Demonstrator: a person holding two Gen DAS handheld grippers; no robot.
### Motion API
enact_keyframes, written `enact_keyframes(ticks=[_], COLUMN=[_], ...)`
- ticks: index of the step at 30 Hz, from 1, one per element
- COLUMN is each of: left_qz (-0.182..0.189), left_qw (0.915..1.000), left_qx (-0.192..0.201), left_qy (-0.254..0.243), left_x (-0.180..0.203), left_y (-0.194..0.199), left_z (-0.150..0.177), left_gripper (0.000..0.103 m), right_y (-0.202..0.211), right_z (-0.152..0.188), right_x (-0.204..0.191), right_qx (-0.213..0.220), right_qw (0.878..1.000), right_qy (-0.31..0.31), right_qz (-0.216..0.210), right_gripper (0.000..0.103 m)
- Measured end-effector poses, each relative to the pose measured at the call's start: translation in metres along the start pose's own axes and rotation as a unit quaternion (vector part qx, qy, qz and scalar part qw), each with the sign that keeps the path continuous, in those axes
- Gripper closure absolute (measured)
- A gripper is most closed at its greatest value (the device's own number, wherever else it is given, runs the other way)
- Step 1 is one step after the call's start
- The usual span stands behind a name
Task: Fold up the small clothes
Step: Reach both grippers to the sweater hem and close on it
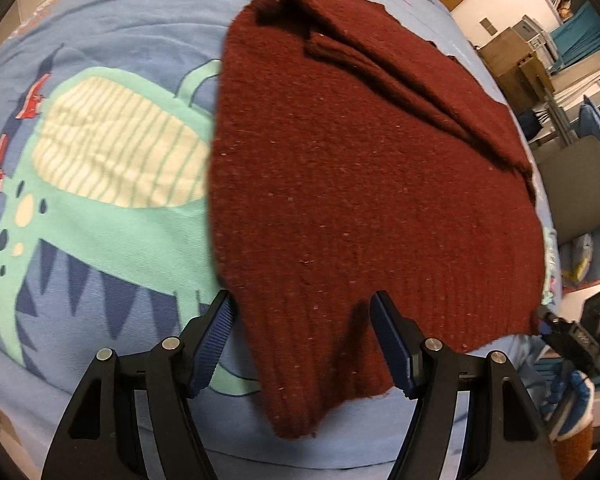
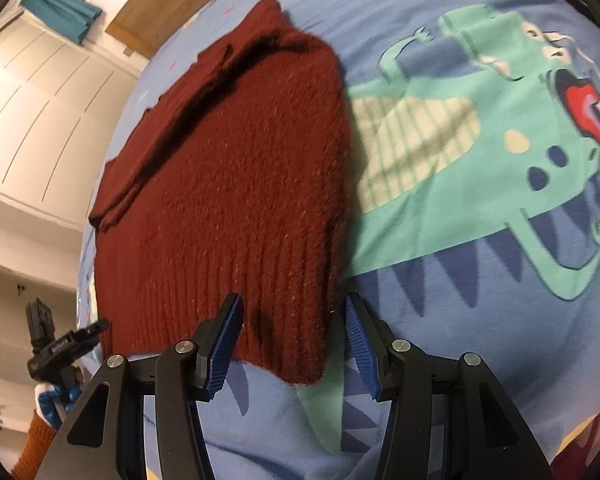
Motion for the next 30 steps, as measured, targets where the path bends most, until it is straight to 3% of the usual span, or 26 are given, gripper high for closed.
enact_keyframes(ticks=[7, 19, 26, 30], left_qz=[0.06, 0.122, 0.133, 0.123], left_qw=[0.998, 0.992, 0.9904, 0.9917], left_qx=[-0.01, -0.03, -0.038, -0.038], left_qy=[0.017, 0.011, 0.007, 0.002], left_x=[0.0, 0.007, 0.012, 0.01], left_y=[0.002, 0.0, -0.002, -0.001], left_z=[0.001, -0.003, -0.008, -0.008], left_gripper=[0.04, 0.042, 0.05, 0.066], right_y=[-0.005, -0.019, -0.025, -0.029], right_z=[-0.001, -0.007, -0.015, -0.015], right_x=[0.005, -0.006, -0.002, -0.007], right_qx=[-0.003, -0.019, -0.022, -0.031], right_qw=[0.999, 0.998, 0.996, 0.995], right_qy=[-0.017, 0.0, -0.017, -0.014], right_qz=[-0.032, -0.062, -0.085, -0.096], right_gripper=[0.048, 0.05, 0.066, 0.076])
Point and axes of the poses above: each gripper's, at about its wrist camera, not at the fingertips, and y roughly against the way its jaws point, x to its right, z to its underside, the point moved 3 cm from there along -y, roughly the way its jaws point, and after that the axes turned 8 degrees about y, right-handed, at the moved point
